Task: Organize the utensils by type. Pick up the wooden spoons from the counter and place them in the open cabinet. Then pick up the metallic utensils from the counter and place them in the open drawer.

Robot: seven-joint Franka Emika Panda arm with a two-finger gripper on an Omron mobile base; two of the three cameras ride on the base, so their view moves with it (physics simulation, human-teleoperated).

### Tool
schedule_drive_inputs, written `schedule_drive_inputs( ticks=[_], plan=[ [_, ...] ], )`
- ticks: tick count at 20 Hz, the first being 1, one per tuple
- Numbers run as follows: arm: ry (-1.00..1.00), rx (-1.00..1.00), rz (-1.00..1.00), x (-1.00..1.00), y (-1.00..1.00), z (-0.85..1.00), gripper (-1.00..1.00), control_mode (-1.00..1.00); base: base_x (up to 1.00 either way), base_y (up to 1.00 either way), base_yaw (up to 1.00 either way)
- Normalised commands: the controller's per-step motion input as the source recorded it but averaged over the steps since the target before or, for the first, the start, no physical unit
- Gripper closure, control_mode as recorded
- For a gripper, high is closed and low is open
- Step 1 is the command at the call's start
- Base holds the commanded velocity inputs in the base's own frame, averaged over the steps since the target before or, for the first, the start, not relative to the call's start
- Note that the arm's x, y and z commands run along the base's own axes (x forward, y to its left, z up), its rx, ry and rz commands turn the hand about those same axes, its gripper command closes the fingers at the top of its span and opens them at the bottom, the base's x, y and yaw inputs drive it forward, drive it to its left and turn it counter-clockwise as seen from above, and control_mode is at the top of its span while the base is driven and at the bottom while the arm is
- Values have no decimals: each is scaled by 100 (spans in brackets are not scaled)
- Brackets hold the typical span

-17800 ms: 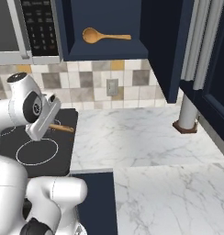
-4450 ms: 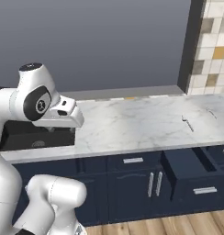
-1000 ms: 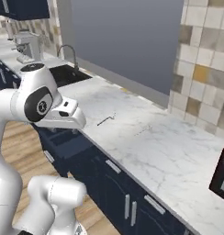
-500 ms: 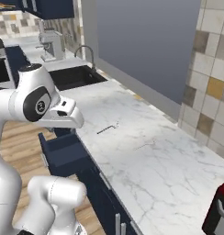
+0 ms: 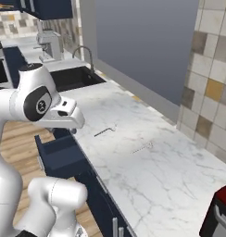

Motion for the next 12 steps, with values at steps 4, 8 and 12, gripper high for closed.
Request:
schedule_drive_inputs(
  ticks=[4,8,12],
  plan=[
    [0,0,0,0,0,0,-100,100,21,0,16],
    [0,0,0,0,0,0,-100,100,5,0,40],
    [0,0,0,0,0,0,-100,100,2,0,41]
  ],
)
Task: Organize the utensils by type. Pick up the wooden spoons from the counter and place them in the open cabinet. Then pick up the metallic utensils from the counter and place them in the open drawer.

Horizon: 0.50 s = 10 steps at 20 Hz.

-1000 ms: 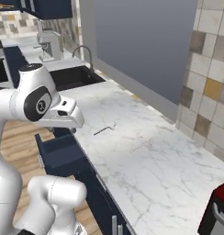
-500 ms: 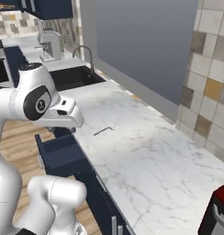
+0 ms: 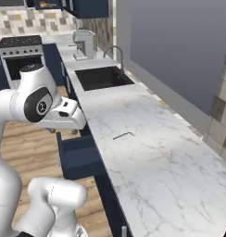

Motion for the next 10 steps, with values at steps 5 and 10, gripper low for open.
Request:
schedule_drive_inputs(
  ticks=[5,10],
  plan=[
    [0,0,0,0,0,0,-100,100,40,0,17],
    [0,0,0,0,0,0,-100,100,54,-12,8]
  ],
)
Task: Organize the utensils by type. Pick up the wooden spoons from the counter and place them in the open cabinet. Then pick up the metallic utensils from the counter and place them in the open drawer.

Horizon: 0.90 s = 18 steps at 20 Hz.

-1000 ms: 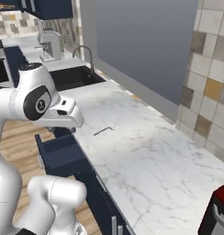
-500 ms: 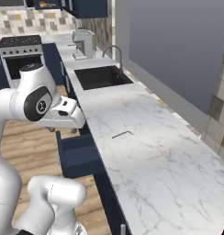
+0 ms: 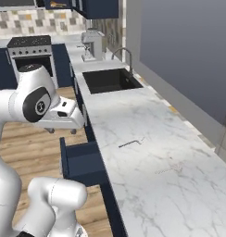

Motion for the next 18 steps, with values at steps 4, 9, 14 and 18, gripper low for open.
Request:
schedule_drive_inputs(
  ticks=[4,9,14,18],
  plan=[
    [0,0,0,0,0,0,-100,100,53,-17,6],
    [0,0,0,0,0,0,-100,100,38,-25,2],
    [0,0,0,0,0,0,-100,100,64,-16,0],
    [0,0,0,0,0,0,-100,100,56,-4,0]
  ],
)
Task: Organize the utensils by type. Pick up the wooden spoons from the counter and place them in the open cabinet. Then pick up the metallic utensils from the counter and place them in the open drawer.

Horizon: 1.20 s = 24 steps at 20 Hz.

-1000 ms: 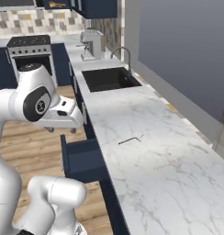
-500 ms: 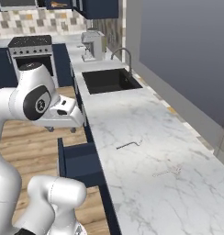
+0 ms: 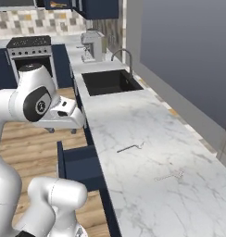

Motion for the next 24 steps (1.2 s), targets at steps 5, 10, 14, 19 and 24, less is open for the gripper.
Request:
schedule_drive_inputs(
  ticks=[5,10,14,19,24],
  plan=[
    [0,0,0,0,0,0,-100,100,41,0,0],
    [0,0,0,0,0,0,-100,100,55,0,0],
    [0,0,0,0,0,0,-100,100,14,0,0],
    [0,0,0,0,0,0,-100,100,0,0,0],
    [0,0,0,0,0,0,-100,100,4,0,0]
  ],
)
